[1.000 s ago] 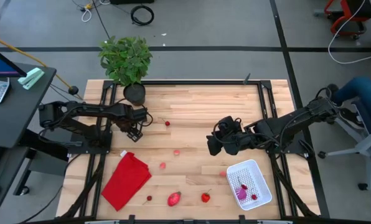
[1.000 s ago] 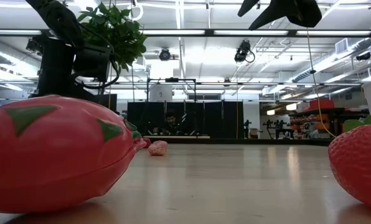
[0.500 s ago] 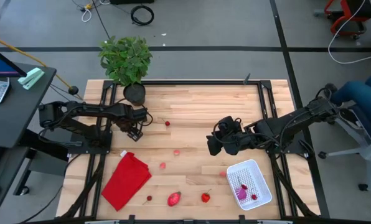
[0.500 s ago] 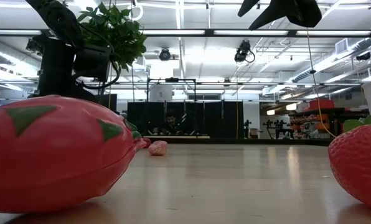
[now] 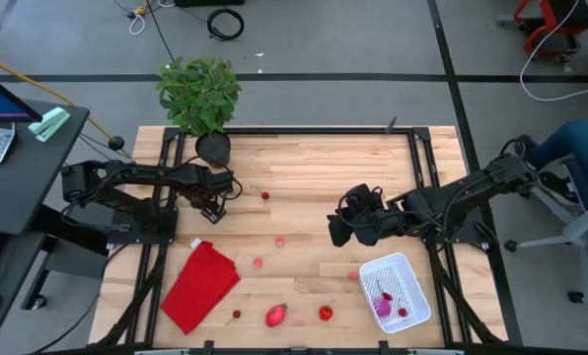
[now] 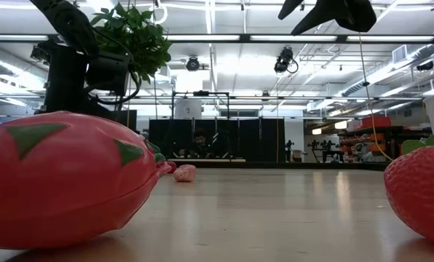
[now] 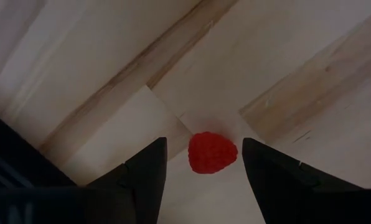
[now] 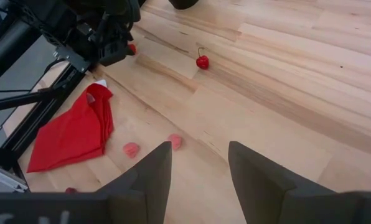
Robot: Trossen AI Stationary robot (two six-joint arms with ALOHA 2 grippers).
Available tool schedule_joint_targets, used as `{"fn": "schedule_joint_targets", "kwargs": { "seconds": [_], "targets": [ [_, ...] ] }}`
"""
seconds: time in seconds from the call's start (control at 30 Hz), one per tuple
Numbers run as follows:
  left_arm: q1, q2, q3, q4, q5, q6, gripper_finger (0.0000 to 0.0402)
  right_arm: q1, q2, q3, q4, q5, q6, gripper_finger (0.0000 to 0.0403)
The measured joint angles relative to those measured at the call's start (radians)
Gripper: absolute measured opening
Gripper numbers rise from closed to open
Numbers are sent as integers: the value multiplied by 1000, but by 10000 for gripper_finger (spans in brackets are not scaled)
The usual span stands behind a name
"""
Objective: Pick and placing Produce into tupperware
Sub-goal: Put the red raspberry into the white basket
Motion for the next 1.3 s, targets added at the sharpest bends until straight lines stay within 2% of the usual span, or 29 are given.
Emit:
{"fn": "schedule_joint_targets", "kwargs": {
  "seconds": [0.23, 0.57, 0.77, 1.3],
  "targets": [
    [-1, 0, 0, 1, 0, 45, 214, 0, 0, 0, 0, 0, 0, 167],
    [-59, 0, -1, 2, -8, 47, 206, 0, 0, 0, 0, 0, 2, 167],
    [-69, -5, -75, 30, -4, 10, 207, 0, 0, 0, 0, 1, 2, 167],
    [-68, 0, -49, 58, -29, -6, 201, 0, 0, 0, 1, 0, 29, 167]
  ]
}}
